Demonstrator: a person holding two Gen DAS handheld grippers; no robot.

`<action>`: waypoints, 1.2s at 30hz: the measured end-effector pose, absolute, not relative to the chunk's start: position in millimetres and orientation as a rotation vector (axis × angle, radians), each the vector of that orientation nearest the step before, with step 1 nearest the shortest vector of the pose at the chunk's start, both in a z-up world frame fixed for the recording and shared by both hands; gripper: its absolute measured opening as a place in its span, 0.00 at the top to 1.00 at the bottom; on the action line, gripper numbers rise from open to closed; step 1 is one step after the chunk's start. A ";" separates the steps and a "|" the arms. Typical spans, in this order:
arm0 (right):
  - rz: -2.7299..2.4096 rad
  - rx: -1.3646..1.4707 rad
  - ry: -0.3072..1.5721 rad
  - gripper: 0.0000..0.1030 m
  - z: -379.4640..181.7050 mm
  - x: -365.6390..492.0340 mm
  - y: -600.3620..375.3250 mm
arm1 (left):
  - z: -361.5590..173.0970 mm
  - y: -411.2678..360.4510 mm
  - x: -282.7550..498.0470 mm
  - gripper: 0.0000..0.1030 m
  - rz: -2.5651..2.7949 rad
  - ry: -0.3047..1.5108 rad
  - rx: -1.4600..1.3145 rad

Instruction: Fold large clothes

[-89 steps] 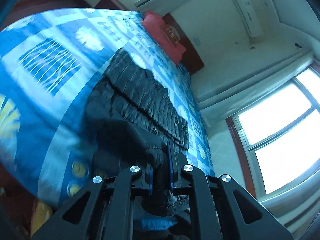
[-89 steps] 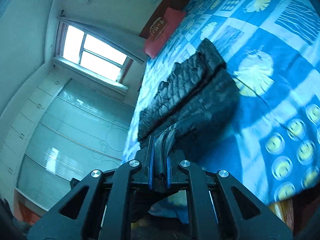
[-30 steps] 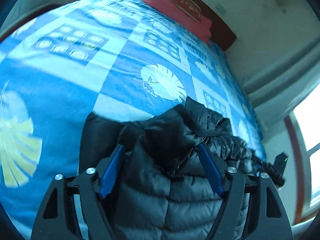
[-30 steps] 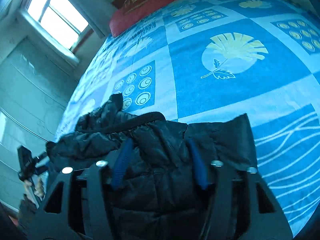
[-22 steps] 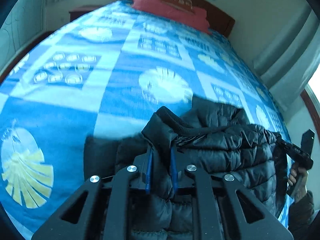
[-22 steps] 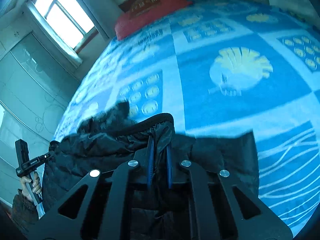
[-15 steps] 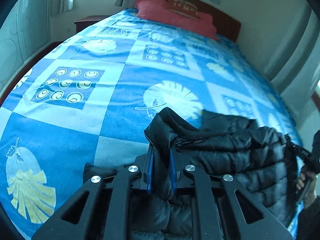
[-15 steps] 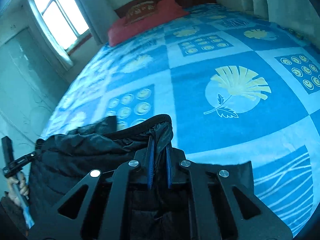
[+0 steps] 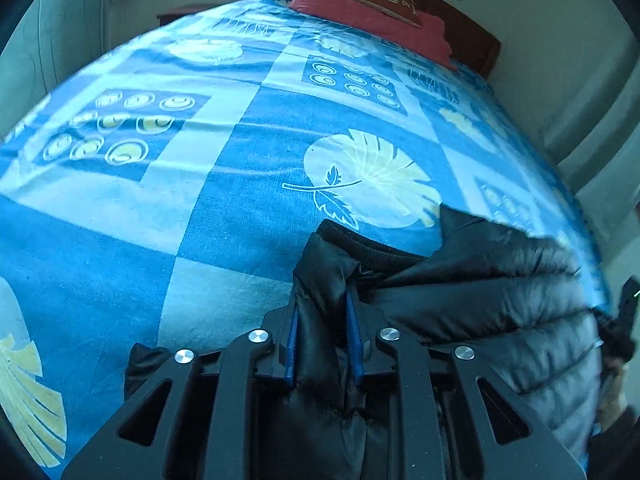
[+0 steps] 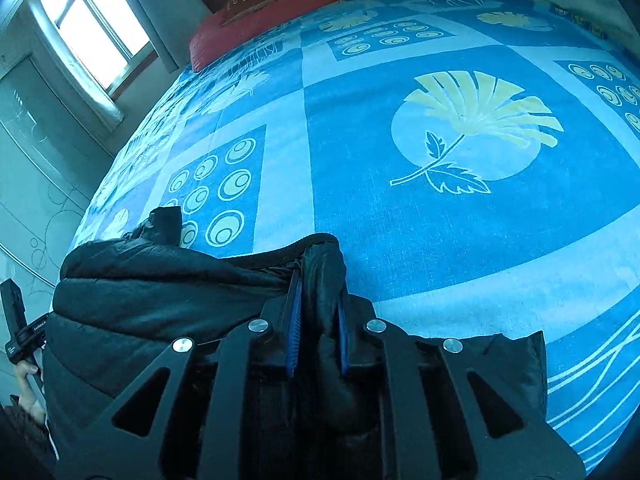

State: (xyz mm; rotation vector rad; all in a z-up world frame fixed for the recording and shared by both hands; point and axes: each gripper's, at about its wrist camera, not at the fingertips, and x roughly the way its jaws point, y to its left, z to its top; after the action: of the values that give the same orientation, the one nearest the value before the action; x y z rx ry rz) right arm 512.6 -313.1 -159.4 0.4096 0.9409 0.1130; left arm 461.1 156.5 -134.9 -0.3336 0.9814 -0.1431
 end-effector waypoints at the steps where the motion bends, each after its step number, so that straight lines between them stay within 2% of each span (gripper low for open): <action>1: 0.109 0.415 0.942 0.73 -155.8 510.9 -314.5 | -131.6 160.9 459.8 0.72 -0.145 0.981 -0.357; 2: 0.103 0.418 0.936 0.68 -151.3 508.5 -315.9 | -126.5 166.6 457.1 0.63 -0.146 0.979 -0.388; 3: 0.091 0.425 0.919 0.57 -144.5 503.7 -318.9 | -119.1 176.0 452.1 0.50 -0.139 0.971 -0.430; 4: 0.075 0.437 0.897 0.47 -137.5 498.8 -322.2 | -114.1 182.0 448.2 0.45 -0.124 0.962 -0.452; 5: 0.059 0.449 0.880 0.44 -132.4 495.2 -325.4 | -107.8 190.2 442.7 0.43 -0.108 0.944 -0.483; 9: 0.033 0.457 0.823 0.43 -103.8 478.6 -315.7 | -77.2 204.7 419.8 0.43 -0.027 0.864 -0.559; 13: 0.152 0.361 0.811 0.44 -87.1 474.1 -248.5 | -57.0 132.3 408.4 0.43 -0.120 0.821 -0.414; 18: 0.237 0.199 0.819 0.44 -92.2 484.1 -166.4 | -75.4 29.4 410.9 0.43 -0.262 0.845 -0.304; 22: 0.220 0.135 0.869 0.44 -118.4 495.9 -139.3 | -108.6 -7.2 422.3 0.43 -0.246 0.908 -0.236; 30: 0.183 0.088 0.899 0.43 -150.7 499.2 -132.3 | -145.3 -21.0 428.7 0.43 -0.179 0.942 -0.098; 36: 0.191 0.120 0.861 0.44 -124.6 471.3 -149.6 | -113.7 6.0 401.4 0.43 -0.212 0.907 -0.196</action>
State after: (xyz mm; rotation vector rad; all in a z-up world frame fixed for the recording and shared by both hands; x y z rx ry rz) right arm 471.3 -149.6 -124.6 0.1204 0.8614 0.1906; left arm 401.4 6.0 -113.7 -0.1957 0.9068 -0.2125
